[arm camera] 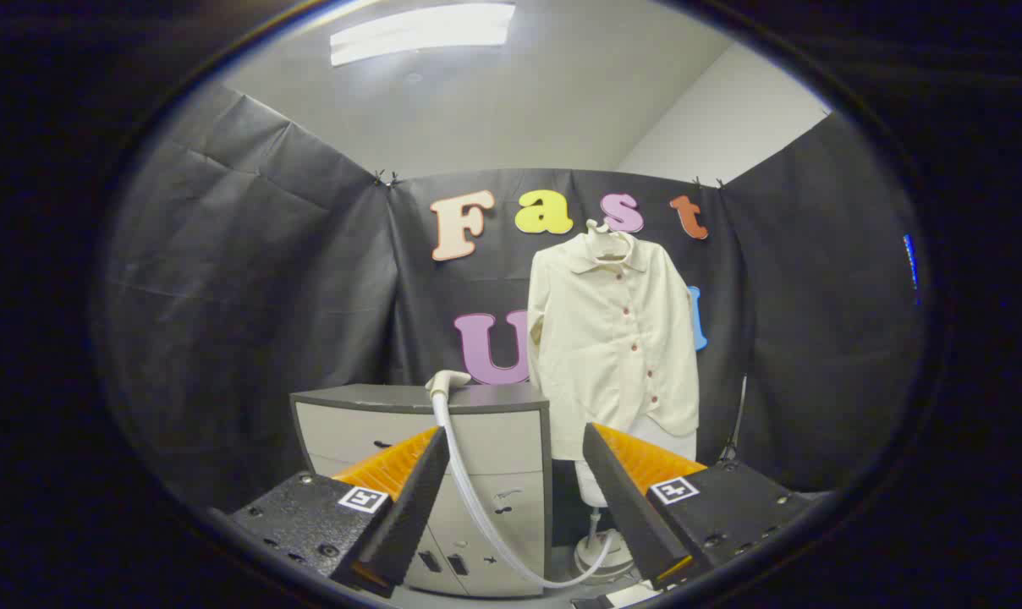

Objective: Iron the clothes twice with a garment steamer, once on the left side and once on the right side.

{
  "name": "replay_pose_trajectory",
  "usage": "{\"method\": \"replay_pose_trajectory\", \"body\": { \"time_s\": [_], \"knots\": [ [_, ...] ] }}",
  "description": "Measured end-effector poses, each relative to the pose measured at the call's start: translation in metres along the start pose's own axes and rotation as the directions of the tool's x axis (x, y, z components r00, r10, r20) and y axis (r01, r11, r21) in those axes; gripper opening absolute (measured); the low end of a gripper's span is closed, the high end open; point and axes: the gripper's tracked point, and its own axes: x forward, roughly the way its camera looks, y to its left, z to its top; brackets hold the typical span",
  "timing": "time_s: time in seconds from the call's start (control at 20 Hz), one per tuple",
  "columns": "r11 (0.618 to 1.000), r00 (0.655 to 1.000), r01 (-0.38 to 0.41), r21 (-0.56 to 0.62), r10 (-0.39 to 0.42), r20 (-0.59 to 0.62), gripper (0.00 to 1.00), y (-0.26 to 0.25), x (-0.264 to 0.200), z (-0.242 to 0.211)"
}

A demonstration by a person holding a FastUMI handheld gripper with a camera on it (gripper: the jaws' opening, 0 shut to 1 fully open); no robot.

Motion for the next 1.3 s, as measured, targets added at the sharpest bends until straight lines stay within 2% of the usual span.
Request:
{"method": "replay_pose_trajectory", "body": {
  "time_s": [0.75, 1.15, 1.3],
  "knots": [
    [0.999, 0.999, -0.032, 0.023, 0.032, 0.013, 0.97, 0.022, 0.035, 0.009],
    [0.991, 0.991, -0.108, 0.083, 0.114, -0.077, 0.96, 0.054, 0.114, 0.032],
    [0.993, 0.988, -0.068, 0.098, 0.080, -0.129, 0.96, 0.052, 0.153, 0.034]
  ]
}}
